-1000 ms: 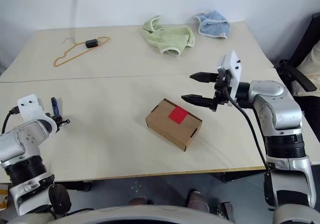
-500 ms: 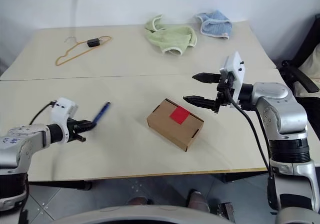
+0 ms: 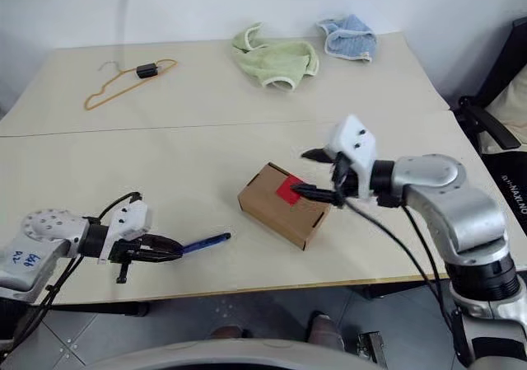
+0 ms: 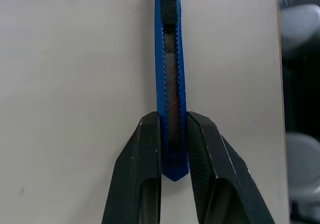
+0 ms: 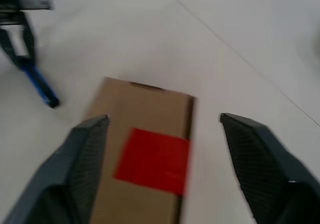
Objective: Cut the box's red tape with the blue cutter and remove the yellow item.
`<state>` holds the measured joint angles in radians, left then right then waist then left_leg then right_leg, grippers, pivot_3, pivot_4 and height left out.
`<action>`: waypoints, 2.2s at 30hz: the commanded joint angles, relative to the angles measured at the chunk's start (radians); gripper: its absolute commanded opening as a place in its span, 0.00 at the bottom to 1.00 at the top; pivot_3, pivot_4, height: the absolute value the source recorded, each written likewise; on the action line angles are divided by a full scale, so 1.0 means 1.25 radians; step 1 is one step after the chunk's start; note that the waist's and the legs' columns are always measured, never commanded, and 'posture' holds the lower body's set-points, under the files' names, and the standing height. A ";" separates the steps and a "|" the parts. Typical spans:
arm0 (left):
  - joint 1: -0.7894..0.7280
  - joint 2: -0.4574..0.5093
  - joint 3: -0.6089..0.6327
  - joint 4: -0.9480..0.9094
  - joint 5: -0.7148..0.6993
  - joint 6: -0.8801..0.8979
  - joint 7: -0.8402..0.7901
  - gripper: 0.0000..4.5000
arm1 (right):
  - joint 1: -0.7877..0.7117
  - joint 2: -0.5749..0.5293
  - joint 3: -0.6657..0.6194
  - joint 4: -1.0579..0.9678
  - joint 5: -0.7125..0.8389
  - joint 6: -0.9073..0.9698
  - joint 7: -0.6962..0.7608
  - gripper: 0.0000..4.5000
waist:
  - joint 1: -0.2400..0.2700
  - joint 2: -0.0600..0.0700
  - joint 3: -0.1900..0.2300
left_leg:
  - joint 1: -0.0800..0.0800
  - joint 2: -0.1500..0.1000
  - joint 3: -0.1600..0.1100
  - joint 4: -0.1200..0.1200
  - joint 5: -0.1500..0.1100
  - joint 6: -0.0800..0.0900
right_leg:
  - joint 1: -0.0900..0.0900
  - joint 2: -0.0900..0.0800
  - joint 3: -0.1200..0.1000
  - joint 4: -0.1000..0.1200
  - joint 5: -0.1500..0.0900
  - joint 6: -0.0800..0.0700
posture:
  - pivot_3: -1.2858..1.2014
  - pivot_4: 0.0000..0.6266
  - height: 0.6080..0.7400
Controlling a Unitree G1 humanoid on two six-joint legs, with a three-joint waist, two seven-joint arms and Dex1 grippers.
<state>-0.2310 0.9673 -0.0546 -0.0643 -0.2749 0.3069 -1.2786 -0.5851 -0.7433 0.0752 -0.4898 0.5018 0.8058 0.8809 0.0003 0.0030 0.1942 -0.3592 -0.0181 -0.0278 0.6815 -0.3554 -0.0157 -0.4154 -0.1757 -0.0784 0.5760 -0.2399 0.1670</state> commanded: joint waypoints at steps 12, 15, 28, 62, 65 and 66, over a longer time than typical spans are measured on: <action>-0.011 0.009 -0.074 0.036 0.146 -0.212 0.012 0.09 | -0.123 0.127 0.444 -0.034 -0.248 -0.092 -0.017 0.01 | -0.002 0.000 0.000 | 0.002 0.000 0.002 0.001 -0.001 0.001 | 0.000 0.000 0.002 0.003 0.000 0.000 | 0.52 0.24 1.00; 0.008 0.024 -0.072 0.029 0.141 -0.208 -0.007 0.09 | -0.160 0.181 0.521 0.051 -0.328 -0.157 -0.012 0.01 | -0.005 0.000 0.000 | 0.004 0.000 0.004 0.001 -0.001 0.002 | 0.000 0.000 0.003 0.005 0.000 -0.001 | 0.52 0.24 1.00; 0.035 0.059 -0.061 -0.005 0.108 -0.137 -0.055 0.09 | -0.189 0.237 0.607 0.226 -0.513 -0.335 0.073 0.01 | -0.024 0.000 -0.001 | 0.005 0.003 0.010 0.001 -0.004 0.002 | -0.003 0.002 0.002 0.007 -0.001 -0.002 | 0.52 0.24 1.00; 0.035 0.065 -0.076 -0.029 0.118 -0.046 -0.075 0.09 | -0.152 0.311 0.574 0.219 -0.615 -0.395 0.156 0.01 | -0.023 0.000 -0.001 | 0.005 0.008 0.016 0.001 -0.006 0.000 | -0.008 0.006 0.002 0.010 -0.002 -0.005 | 0.52 0.24 1.00; 0.035 0.066 -0.078 -0.027 0.121 -0.045 -0.076 0.09 | -0.148 0.313 0.576 0.222 -0.621 -0.399 0.160 0.01 | -0.023 0.000 -0.001 | 0.005 0.008 0.016 0.001 -0.006 0.000 | -0.008 0.006 0.002 0.010 -0.002 -0.005 | 0.52 0.24 1.00; 0.034 0.066 -0.079 -0.027 0.121 -0.045 -0.077 0.09 | -0.147 0.313 0.578 0.223 -0.623 -0.399 0.163 0.01 | -0.023 0.000 -0.001 | 0.005 0.008 0.016 0.001 -0.006 0.000 | -0.008 0.006 0.002 0.010 -0.002 -0.005 | 0.52 0.24 1.00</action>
<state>-0.2299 1.0418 -0.0881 -0.1095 -0.1547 0.2312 -1.3514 -0.7747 -0.3653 0.7859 -0.1955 -0.2692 0.3236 1.0761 -0.0286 0.0027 0.1926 -0.3525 -0.0077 -0.0081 0.6828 -0.3631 -0.0163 -0.4257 -0.1680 -0.0753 0.5885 -0.2428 0.1609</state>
